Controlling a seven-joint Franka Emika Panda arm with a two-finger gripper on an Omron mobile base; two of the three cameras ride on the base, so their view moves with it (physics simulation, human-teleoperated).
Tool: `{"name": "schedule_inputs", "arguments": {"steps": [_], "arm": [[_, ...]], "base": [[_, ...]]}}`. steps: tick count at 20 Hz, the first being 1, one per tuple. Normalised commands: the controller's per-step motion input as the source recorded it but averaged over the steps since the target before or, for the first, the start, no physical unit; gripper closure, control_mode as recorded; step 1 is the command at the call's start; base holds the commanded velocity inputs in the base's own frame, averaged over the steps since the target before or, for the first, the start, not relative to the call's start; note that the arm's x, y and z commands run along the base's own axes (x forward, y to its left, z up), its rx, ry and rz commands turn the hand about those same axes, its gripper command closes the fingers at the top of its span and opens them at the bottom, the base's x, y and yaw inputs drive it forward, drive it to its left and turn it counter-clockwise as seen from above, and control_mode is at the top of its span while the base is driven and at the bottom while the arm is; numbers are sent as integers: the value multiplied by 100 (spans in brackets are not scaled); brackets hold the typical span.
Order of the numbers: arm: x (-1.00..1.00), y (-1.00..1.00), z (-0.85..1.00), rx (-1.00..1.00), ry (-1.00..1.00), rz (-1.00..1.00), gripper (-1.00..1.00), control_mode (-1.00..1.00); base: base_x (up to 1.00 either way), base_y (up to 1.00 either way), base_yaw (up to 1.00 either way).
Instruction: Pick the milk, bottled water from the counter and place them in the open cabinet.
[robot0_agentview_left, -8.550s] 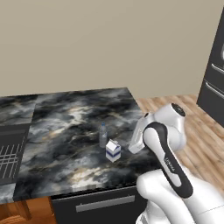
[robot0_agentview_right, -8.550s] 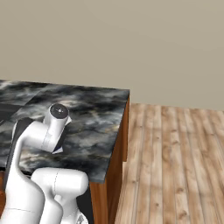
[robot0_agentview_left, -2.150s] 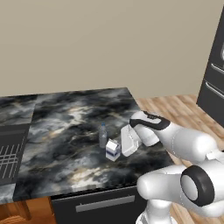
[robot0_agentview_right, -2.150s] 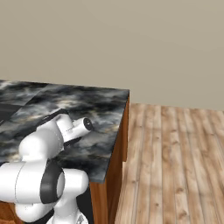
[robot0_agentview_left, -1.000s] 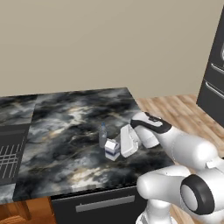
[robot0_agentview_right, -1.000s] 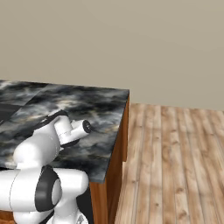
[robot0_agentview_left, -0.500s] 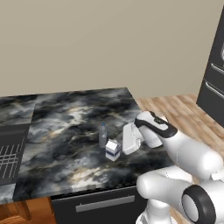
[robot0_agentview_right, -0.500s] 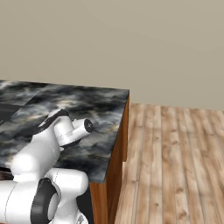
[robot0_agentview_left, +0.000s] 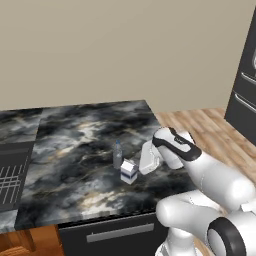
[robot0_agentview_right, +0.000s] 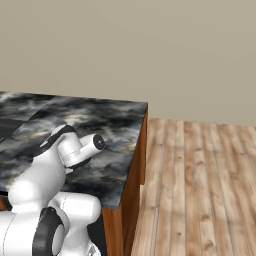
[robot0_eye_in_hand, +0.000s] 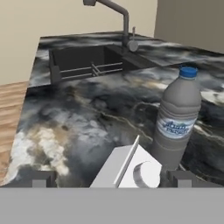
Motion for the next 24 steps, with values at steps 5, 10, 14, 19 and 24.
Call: {"name": "schedule_inputs", "arguments": {"steps": [5, 10, 14, 19, 24], "arm": [[0, 0, -50, 0, 4, -5, -100, -100], [-4, 0, -44, 0, 2, -2, -100, -100], [-16, 2, -34, 0, 0, 0, -100, -100], [-17, 13, -24, 0, 0, 0, -100, -100], [-12, 26, -14, 0, 0, 0, -100, -100]], "base": [[0, 0, 0], [0, 0, 0], [0, 0, 0], [0, 0, 0], [0, 0, 0]]}}
